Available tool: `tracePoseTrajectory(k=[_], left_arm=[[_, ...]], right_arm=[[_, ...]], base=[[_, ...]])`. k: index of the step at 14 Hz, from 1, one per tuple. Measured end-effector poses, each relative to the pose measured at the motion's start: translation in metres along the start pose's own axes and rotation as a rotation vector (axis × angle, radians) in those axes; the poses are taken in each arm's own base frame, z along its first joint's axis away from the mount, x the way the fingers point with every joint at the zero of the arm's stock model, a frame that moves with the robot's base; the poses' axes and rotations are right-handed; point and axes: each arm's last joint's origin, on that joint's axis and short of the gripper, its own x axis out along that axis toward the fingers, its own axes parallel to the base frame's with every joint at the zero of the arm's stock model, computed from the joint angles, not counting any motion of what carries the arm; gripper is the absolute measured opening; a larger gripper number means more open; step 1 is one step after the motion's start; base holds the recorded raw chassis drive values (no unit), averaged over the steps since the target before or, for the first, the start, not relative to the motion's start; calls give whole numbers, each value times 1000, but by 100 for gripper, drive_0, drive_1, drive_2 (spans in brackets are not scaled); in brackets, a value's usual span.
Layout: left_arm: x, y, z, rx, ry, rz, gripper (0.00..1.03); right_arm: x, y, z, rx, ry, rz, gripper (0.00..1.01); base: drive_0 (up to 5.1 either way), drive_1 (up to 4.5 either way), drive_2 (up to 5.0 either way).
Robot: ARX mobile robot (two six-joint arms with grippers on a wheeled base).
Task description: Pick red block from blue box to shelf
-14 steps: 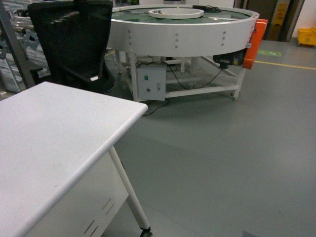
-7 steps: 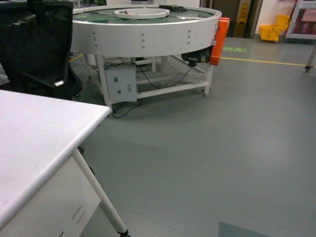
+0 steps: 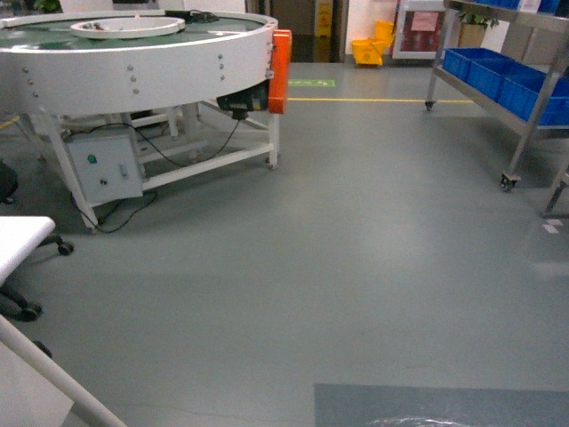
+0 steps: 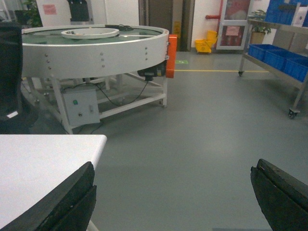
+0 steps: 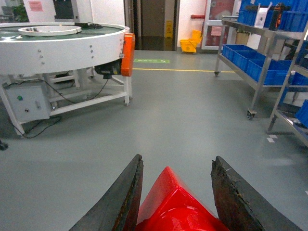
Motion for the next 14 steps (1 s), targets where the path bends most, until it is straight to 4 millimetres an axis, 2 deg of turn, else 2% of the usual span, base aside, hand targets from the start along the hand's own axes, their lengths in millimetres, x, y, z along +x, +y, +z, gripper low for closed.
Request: tracePoseTrajectory(k=[8,11,14], left_arm=[[0,0,0,0,0,0,98],[0,0,0,0,0,-2,98],[0,0,0,0,2,-1,98]], right_arm=[[0,0,0,0,0,0,38],[0,0,0,0,0,0,38],[0,0,0,0,3,0,38]], base=[[-140,-140,-140],[0,0,0],[-4,390,-398]])
